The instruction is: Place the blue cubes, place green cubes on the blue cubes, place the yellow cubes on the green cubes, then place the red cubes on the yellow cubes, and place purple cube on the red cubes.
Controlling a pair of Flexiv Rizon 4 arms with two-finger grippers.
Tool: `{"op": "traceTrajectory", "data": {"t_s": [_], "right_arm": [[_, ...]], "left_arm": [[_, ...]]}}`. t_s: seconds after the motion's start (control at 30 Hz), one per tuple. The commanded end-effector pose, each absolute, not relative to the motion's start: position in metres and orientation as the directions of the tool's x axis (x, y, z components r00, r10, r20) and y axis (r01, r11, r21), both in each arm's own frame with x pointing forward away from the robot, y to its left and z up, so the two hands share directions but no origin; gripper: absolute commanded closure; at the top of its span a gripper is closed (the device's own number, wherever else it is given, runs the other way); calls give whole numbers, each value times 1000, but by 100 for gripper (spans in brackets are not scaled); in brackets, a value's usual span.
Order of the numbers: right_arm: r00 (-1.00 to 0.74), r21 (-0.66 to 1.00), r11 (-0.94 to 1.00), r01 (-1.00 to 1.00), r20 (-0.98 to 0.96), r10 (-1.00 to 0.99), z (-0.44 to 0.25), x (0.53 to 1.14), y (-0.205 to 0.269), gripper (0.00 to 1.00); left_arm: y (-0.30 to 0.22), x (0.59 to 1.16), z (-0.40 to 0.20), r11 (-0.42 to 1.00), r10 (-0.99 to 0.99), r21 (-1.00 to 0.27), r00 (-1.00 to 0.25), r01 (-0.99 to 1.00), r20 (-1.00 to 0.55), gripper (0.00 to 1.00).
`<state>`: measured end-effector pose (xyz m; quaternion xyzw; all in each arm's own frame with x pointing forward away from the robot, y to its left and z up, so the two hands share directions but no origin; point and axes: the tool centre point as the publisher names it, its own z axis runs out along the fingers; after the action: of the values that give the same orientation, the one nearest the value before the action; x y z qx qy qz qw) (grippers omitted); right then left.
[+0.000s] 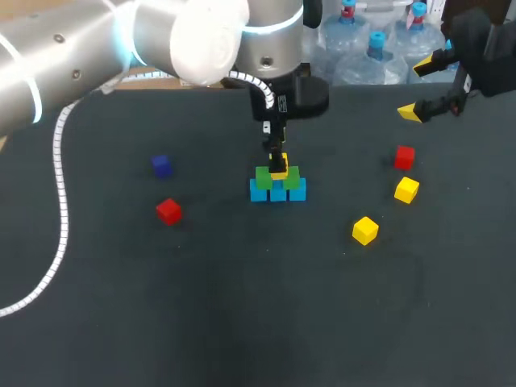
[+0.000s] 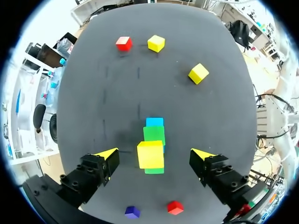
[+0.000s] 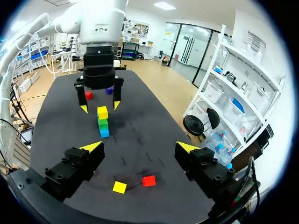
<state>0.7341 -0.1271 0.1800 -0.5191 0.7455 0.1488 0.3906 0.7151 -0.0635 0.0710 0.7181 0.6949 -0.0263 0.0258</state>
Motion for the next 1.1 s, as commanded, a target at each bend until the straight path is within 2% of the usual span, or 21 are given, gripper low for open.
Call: {"op": "traceTrajectory", "data": {"t_s": [0.03, 0.5, 0.7, 0.87, 1.1], "right_arm": [[-155, -184, 417, -890, -738, -657, 180, 734, -127, 0], [-155, -184, 417, -890, -738, -657, 180, 734, -127, 0], [-155, -184, 417, -890, -738, -657, 180, 734, -127, 0], [-155, -184, 417, -890, -738, -657, 180, 734, -127, 0], [-155, -184, 417, -890, -738, -657, 180, 734, -127, 0]], "left_arm": [[-62, 723, 66, -27, 997, -18, 25, 999, -73, 0], [-57, 722, 57, -42, 997, -27, 40, 999, -64, 11], [-58, 721, 58, -46, 996, -20, 44, 999, -72, 19], [-59, 720, 57, -42, 996, -26, 40, 999, -77, 32], [-60, 717, 51, -41, 996, -41, 38, 998, -79, 36]]}}
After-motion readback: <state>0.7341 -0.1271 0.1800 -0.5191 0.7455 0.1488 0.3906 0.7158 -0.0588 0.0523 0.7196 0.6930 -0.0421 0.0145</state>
